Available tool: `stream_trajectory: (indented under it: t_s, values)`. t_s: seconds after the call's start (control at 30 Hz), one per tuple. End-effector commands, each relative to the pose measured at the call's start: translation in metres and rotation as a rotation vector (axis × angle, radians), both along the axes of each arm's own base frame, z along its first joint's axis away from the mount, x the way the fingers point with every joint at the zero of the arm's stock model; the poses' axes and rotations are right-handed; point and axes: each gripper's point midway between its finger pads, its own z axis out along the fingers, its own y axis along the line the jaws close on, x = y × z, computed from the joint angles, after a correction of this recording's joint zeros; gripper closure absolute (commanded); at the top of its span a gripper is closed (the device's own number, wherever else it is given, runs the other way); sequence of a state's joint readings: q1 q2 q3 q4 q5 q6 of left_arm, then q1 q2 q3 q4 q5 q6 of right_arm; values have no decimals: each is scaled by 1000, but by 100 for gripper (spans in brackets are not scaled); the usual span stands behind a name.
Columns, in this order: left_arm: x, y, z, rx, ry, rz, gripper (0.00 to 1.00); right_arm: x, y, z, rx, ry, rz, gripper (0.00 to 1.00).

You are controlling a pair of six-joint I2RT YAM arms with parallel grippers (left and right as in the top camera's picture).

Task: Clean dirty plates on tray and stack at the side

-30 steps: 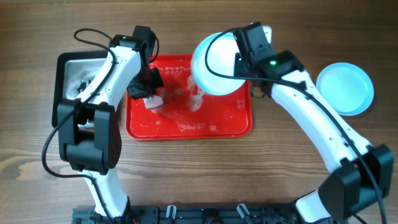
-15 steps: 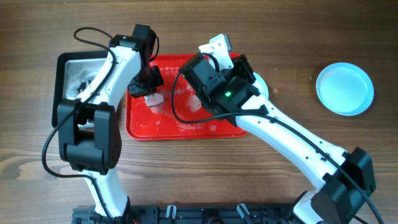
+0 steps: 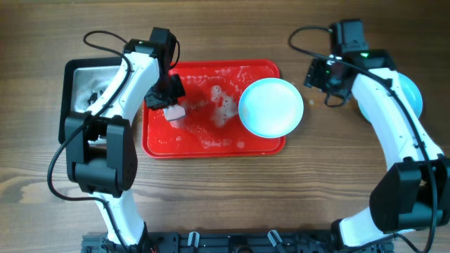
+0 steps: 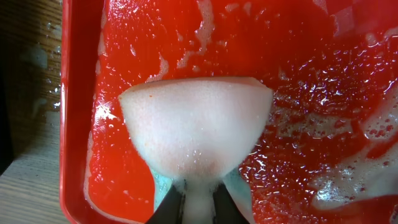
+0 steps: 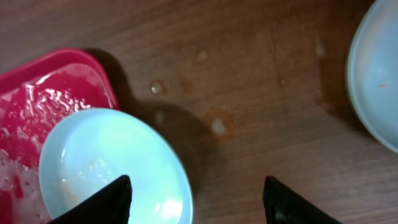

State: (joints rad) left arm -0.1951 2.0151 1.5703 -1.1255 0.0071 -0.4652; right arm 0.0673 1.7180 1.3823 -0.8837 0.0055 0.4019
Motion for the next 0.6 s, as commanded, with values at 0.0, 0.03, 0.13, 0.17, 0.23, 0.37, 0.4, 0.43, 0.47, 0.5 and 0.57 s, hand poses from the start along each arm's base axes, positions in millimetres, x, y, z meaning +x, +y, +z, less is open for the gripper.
stream_trajectory:
  t_s: [0.0,0.03,0.13,0.17,0.23,0.37,0.4,0.43,0.47,0.5,0.57]
  values:
    - [5,-3,15,-20,-41,-11,92,-12,26,-45,149,65,97,32]
    - [5,-3,15,-20,-41,-11,92,-13,36,-60,199,70,122,32]
    - [5,-3,15,-19,-41,-11,92,-15,43,-92,245,111,133,35]
    - [5,-3,15,-20,-41,-11,92,-16,46,-100,258,126,135,36]
    - [4,-2,15,-19,-36,-11,92,-17,53,-117,299,159,145,39]
    - [2,-2,15,-17,-30,-11,92,-12,67,-121,376,144,192,62]
    - [2,-2,15,-17,-30,-11,92,-12,67,-121,376,144,192,72]
    - [2,-2,15,-17,-30,-11,92,-12,67,-121,376,144,192,82]
    - [2,-2,15,-17,-30,-11,92,-12,67,-121,376,144,192,87]
    - [2,-2,15,-17,-30,-11,92,-12,67,-121,376,143,192,96]
    - [2,-2,15,-17,-30,-11,92,-11,67,-115,375,129,195,96]
